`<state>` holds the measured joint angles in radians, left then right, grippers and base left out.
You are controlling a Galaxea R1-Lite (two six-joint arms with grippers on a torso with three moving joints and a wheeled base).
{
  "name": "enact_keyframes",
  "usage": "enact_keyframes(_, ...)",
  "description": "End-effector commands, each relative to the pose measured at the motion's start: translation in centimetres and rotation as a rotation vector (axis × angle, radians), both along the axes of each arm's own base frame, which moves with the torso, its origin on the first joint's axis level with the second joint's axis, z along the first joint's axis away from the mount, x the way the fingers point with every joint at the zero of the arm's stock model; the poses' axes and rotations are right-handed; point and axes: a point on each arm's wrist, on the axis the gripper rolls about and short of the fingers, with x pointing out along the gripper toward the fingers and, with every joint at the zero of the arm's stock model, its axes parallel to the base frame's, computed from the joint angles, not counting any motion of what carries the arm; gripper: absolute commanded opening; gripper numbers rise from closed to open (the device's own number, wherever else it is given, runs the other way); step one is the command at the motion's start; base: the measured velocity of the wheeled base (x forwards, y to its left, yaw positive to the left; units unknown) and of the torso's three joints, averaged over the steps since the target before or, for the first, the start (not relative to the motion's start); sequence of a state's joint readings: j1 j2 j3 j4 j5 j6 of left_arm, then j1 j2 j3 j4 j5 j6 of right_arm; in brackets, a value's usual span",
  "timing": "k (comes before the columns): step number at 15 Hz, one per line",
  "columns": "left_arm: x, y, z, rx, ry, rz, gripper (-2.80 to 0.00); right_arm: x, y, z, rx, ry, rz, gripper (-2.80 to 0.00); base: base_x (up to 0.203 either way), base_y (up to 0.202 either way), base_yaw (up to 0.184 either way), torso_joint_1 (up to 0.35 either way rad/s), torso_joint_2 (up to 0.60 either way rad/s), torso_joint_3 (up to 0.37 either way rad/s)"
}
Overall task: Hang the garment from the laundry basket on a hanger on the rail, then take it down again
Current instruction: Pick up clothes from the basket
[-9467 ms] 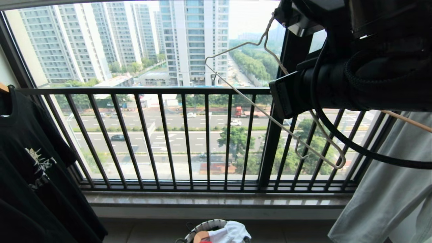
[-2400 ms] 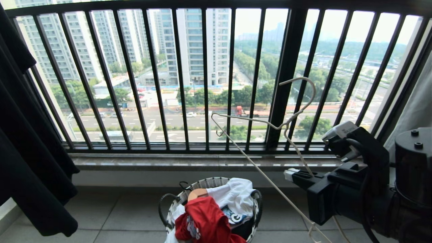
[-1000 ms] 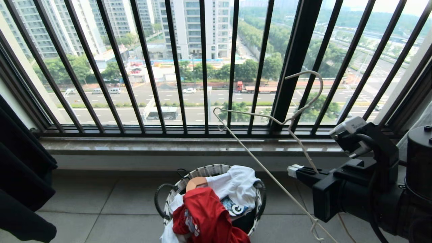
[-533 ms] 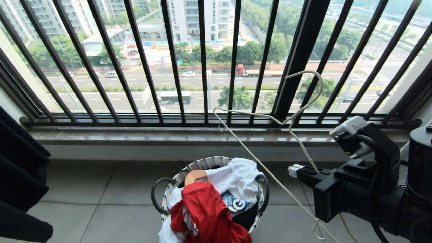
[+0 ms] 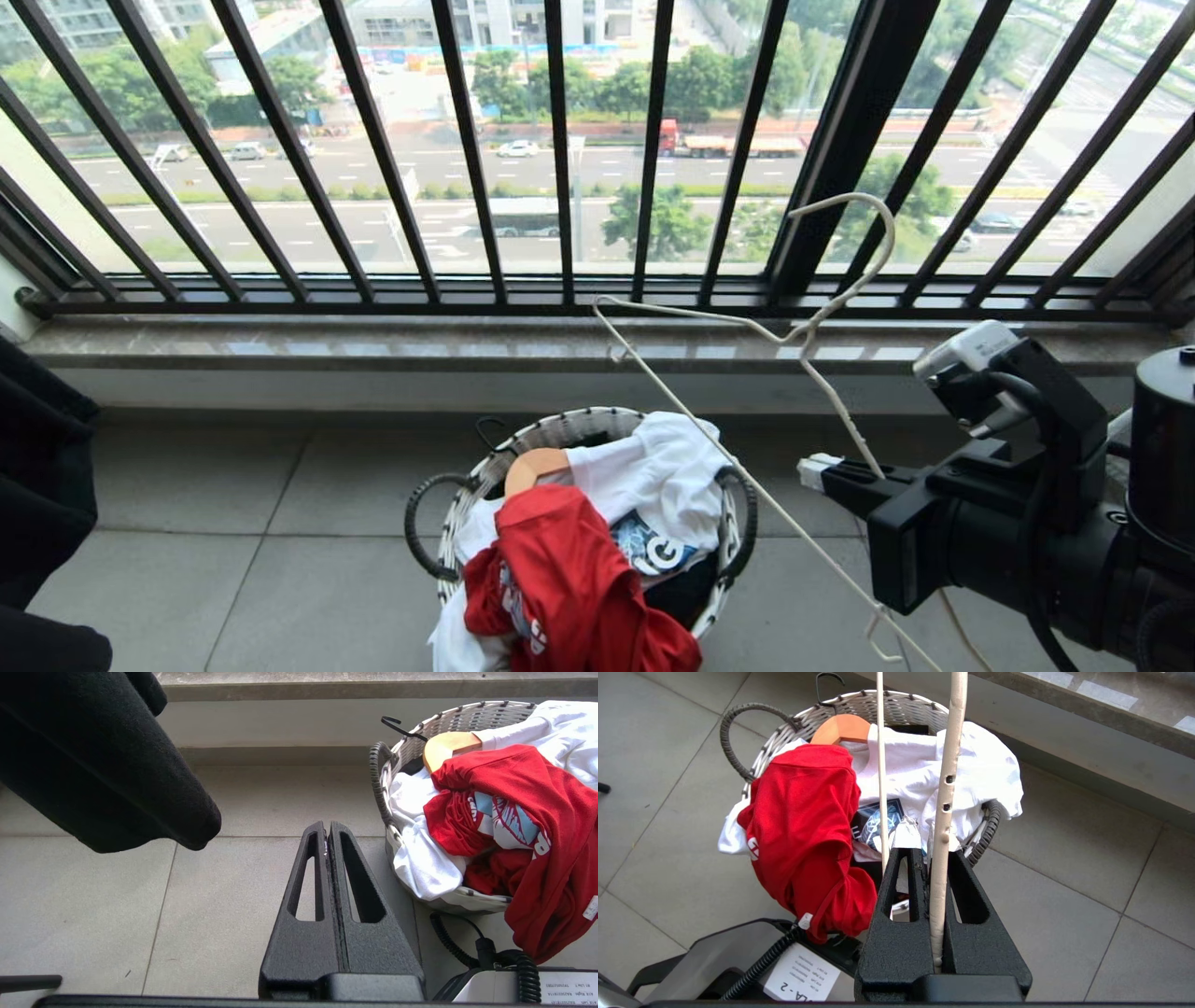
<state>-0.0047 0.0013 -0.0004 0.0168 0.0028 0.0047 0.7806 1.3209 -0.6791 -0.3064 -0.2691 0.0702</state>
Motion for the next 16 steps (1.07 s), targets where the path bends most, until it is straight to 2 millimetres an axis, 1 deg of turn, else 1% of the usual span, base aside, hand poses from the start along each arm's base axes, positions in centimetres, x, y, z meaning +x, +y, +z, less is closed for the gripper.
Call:
enact_keyframes(1,0.0,0.0,0.01,0.0,0.0,0.0,-2.8,-0.05,0.0,0.02,0.002,-0.002,0.0,-2.8,0.0,0.0,0.0,0.012,0.01,-0.202)
enact_keyframes(8,0.0,0.0,-0.01,-0.002,0.001,0.0,-2.8,-0.3,-0.26,-0.12,0.0,-0.001,-0.001,-2.8,0.0,0.0,0.0,0.003,0.0,-0.188)
enact_keyframes(12,0.01,0.0,-0.01,-0.002,0.001,0.0,-2.8,-0.82,-0.65,0.42,0.019,-0.021,0.004,-2.8,0.0,0.0,0.0,0.002,0.0,-0.032)
enact_keyframes(16,0.0,0.0,-0.01,-0.002,0.001,0.0,-2.8,-0.79,-0.61,0.64,0.01,-0.034,0.009,-2.8,0.0,0.0,0.0,0.0,0.0,0.0)
